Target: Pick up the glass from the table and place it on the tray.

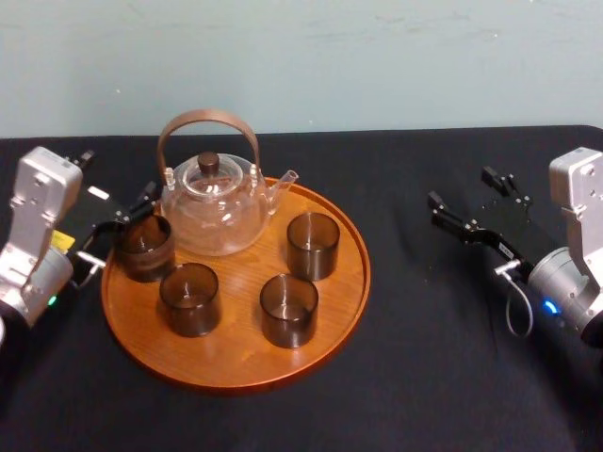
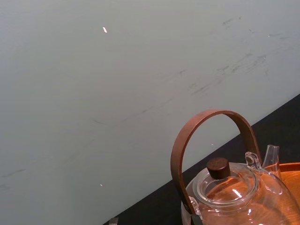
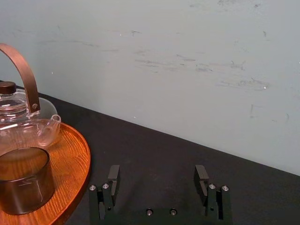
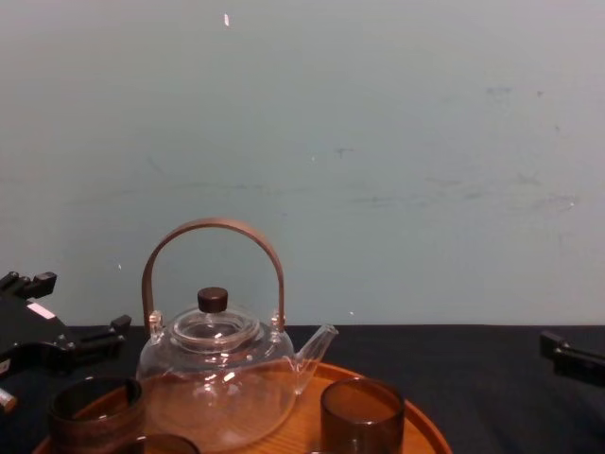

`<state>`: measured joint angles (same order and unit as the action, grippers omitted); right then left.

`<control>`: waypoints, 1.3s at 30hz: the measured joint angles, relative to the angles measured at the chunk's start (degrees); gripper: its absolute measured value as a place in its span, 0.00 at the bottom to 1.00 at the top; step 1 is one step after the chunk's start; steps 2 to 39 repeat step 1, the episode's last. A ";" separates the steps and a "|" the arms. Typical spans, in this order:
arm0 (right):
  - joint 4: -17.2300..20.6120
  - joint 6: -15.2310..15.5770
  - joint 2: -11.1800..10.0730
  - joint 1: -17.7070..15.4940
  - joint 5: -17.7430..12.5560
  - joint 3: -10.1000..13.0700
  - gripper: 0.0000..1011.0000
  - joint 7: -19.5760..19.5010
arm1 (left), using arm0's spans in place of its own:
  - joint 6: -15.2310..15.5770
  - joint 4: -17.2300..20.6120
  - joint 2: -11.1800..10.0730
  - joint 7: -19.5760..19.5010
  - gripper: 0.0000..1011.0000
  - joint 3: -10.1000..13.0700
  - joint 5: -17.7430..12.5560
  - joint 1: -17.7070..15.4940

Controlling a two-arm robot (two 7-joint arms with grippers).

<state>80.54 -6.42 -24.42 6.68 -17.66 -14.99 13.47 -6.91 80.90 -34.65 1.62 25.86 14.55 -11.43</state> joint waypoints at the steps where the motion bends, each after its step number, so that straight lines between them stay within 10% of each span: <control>1: 0.00 0.00 0.00 0.00 0.00 0.00 0.99 0.00 | 0.00 0.00 0.00 0.00 0.99 0.00 0.00 0.00; 39: 0.00 0.00 0.00 0.00 0.00 0.00 0.99 0.00 | 0.00 0.00 0.00 0.00 0.99 0.00 0.00 0.00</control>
